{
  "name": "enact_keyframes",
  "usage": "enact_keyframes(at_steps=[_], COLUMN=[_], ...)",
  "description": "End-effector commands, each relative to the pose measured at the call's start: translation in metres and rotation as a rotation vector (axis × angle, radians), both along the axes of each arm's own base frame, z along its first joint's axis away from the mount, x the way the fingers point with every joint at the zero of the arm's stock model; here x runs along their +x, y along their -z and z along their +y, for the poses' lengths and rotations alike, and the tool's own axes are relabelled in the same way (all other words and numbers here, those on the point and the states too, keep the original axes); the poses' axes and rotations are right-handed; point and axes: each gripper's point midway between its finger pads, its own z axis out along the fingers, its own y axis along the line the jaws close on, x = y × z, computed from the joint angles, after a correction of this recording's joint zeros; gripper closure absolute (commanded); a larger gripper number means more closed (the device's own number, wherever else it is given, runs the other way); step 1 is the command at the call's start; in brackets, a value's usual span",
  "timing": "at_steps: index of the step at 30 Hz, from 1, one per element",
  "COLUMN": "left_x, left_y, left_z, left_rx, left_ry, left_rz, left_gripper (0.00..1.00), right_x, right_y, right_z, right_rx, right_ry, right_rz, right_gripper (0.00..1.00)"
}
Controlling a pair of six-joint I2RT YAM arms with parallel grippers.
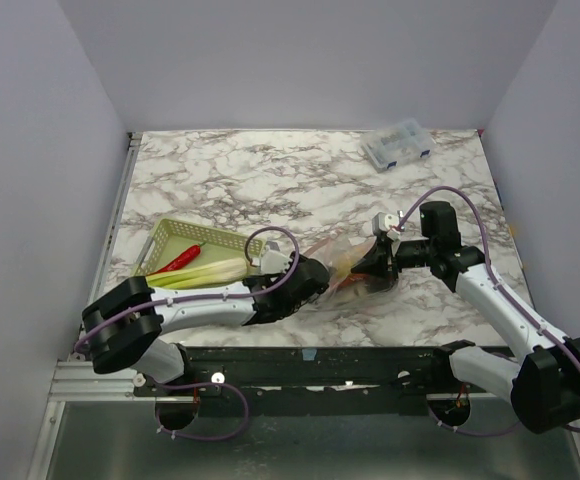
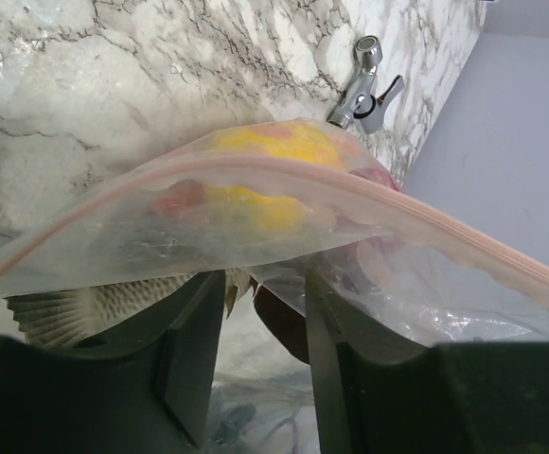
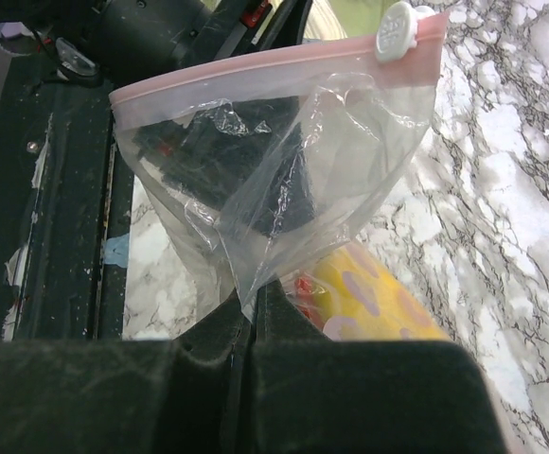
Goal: Open the zip-top bag and remove the fake food
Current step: Pick up the fake fruit from the zipper food storage bag.
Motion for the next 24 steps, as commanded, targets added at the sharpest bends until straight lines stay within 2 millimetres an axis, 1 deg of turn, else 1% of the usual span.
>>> enact_keyframes(at_steps=[1, 2, 3, 7, 9, 14, 17, 21, 22, 24], left_x=[-0.003, -0.005, -0.006, -0.010, -0.013, -0.018, -0.015, -0.006, -0.005, 0.001], left_y=[-0.016, -0.016, -0.017, -0.023, -0.022, -0.004, 0.001, 0.002, 0.004, 0.006], left_z=[0.007, 0.010, 0.011, 0.013, 0.005, -0.015, -0.019, -0.015, -0.014, -0.014], left_rx=[0.010, 0.015, 0.015, 0.022, 0.029, 0.020, 0.021, 0.054, 0.059, 0.059], left_ry=[-0.024, -0.026, -0.023, 0.010, 0.056, 0.115, 0.105, 0.065, 0.056, 0.030], left_rz=[-0.062, -0.067, -0.077, -0.117, -0.130, -0.090, -0.084, -0.094, -0.092, -0.083], left_gripper=[0.65, 0.66, 0.69, 0.71, 0.75, 0.75, 0.75, 0.72, 0.70, 0.62], right_x=[-0.004, -0.004, -0.003, -0.004, -0.004, -0.004, -0.004, -0.005, -0.005, -0.005], right_y=[-0.003, -0.003, -0.003, -0.003, -0.004, -0.003, -0.004, -0.004, -0.004, -0.004], right_z=[-0.001, -0.001, -0.001, -0.001, -0.001, -0.001, -0.001, 0.000, 0.000, 0.000], right_rx=[0.010, 0.010, 0.010, 0.011, 0.012, 0.013, 0.013, 0.016, 0.017, 0.018], right_ry=[-0.009, -0.008, -0.007, -0.008, -0.008, -0.008, -0.007, -0.011, -0.012, -0.013], right_rz=[-0.003, -0.004, -0.006, -0.006, -0.008, -0.005, -0.008, -0.004, -0.001, 0.000], right_gripper=[1.00, 1.00, 1.00, 1.00, 1.00, 1.00, 1.00, 1.00, 1.00, 1.00])
